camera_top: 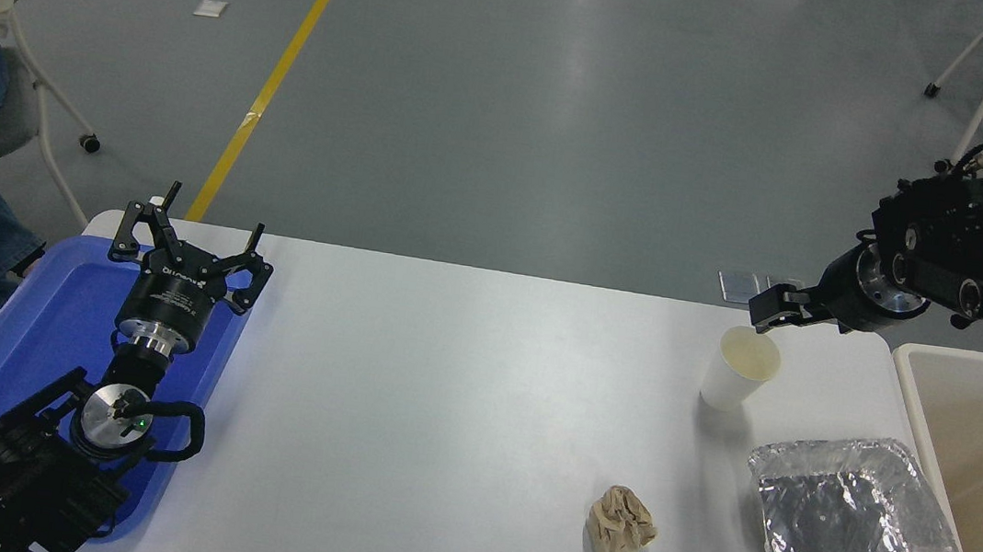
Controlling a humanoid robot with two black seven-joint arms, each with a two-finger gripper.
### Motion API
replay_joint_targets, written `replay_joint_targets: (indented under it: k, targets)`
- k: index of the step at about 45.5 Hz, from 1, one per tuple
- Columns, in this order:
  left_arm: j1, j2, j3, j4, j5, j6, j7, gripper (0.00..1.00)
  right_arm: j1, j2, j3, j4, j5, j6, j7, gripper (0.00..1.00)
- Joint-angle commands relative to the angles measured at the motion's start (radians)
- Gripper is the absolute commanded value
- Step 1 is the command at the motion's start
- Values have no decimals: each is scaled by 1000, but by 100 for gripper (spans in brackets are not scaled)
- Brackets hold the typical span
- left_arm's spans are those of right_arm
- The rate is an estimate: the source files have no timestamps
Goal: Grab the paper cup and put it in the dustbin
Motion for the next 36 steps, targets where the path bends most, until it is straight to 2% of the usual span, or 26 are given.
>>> replay_joint_targets:
  k: [1,13,27,36]
  targets:
    - [-1,0,1,0,0,0,-1,100,-117,3,48,-71,-5,-92,-1,100]
    - [-2,0,2,0,0,0,-1,100,-215,6,68,-151,1,-188,-6,100]
    - [-2,0,2,0,0,0,-1,100,-292,12,108,-205,4,-210,-7,99]
    - [-2,0,2,0,0,0,-1,100,-296,17,129,-205,7,-210,-44,99]
